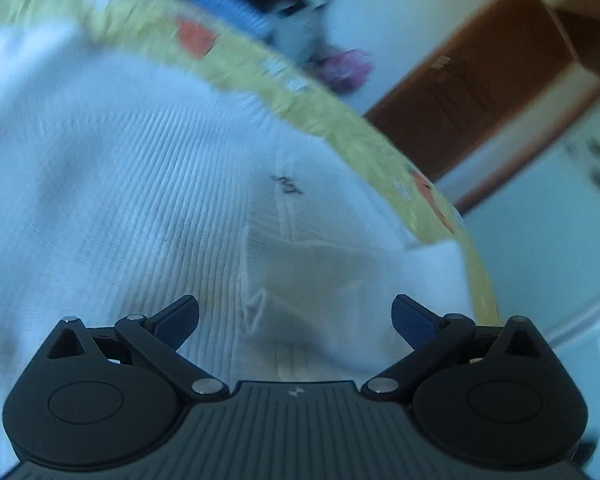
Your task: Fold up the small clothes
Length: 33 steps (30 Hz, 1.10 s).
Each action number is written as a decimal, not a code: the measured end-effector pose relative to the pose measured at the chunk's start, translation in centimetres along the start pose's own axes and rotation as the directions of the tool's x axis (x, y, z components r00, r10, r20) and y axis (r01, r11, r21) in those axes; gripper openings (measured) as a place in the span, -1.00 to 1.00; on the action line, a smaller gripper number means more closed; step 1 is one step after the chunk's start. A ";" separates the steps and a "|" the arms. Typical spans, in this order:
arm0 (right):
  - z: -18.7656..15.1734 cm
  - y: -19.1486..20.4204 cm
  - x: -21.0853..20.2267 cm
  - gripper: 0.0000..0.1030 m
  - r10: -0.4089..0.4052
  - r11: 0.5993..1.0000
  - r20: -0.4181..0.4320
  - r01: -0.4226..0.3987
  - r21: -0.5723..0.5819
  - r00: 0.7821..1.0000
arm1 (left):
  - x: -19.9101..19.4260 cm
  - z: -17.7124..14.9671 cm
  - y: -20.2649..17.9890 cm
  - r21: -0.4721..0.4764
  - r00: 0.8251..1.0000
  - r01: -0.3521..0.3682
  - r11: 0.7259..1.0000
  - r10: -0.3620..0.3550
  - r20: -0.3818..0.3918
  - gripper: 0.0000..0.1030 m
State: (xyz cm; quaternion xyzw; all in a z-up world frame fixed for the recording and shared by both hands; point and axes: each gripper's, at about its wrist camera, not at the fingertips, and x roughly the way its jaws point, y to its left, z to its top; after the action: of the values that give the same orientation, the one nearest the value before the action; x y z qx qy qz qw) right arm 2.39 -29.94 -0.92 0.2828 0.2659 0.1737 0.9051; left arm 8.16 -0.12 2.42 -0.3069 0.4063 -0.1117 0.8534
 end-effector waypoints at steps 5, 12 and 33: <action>0.1 -0.8 0.1 0.37 0.048 0.997 0.008 -0.048 0.067 0.999 | 2.2 0.3 -1.0 -0.044 1.000 -0.008 0.999 0.008 -0.012 0.98; 0.1 -0.6 0.3 0.44 0.073 0.994 0.012 -0.074 0.075 0.997 | 4.5 -0.1 -3.0 0.043 0.995 -0.086 0.995 0.089 -0.055 -0.34; 0.3 -0.9 0.3 0.44 0.076 0.994 0.012 -0.077 0.075 0.997 | -2.6 5.0 -2.9 0.293 0.926 -0.325 0.899 0.240 0.291 -0.76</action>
State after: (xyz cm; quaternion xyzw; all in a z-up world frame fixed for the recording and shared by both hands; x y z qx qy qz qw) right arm 2.95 -30.62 -1.31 0.3276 0.2570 0.1967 0.8877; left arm 10.46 0.88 8.25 -0.1054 0.3119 -0.0142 0.9441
